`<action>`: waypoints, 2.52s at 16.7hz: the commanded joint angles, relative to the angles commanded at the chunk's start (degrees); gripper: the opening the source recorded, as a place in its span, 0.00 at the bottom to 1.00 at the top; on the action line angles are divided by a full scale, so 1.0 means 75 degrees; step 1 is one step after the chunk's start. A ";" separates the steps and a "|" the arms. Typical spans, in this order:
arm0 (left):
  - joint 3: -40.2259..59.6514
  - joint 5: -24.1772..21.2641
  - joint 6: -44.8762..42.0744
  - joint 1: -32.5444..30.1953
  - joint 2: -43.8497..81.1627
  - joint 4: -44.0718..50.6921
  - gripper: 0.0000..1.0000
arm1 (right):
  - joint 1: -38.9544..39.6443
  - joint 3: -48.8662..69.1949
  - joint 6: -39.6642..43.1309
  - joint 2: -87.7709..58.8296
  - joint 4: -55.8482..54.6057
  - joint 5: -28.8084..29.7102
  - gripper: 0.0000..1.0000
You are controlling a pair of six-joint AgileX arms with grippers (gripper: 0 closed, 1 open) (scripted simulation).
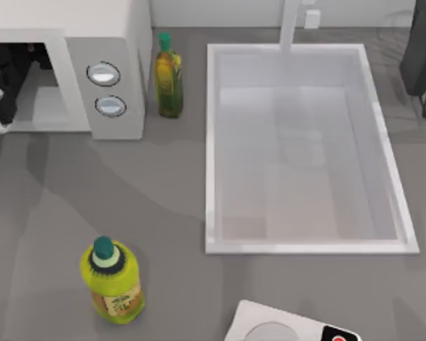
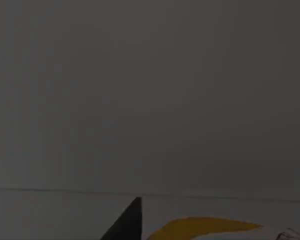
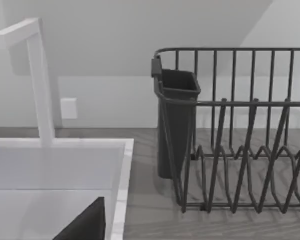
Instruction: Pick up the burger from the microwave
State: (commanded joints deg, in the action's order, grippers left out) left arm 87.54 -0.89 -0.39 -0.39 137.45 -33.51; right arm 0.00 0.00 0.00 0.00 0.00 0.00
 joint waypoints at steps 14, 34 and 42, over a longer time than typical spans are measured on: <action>-0.7534 0.2081 0.0717 -0.2229 -0.9033 0.1924 0.00 | 0.0000 0.0000 0.0000 0.0000 0.0000 0.0000 1.00; -0.9113 0.2281 0.0768 -0.2464 -0.5639 -0.2909 0.00 | 0.0000 0.0000 0.0000 0.0000 0.0000 0.0000 1.00; -0.9945 0.2186 0.0746 -0.2436 -0.3479 -0.5908 0.00 | 0.0000 0.0000 0.0000 0.0000 0.0000 0.0000 1.00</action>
State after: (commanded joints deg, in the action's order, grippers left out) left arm 12.95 15.51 5.21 -18.66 111.36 -77.82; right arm 0.00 0.00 0.00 0.00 0.00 0.00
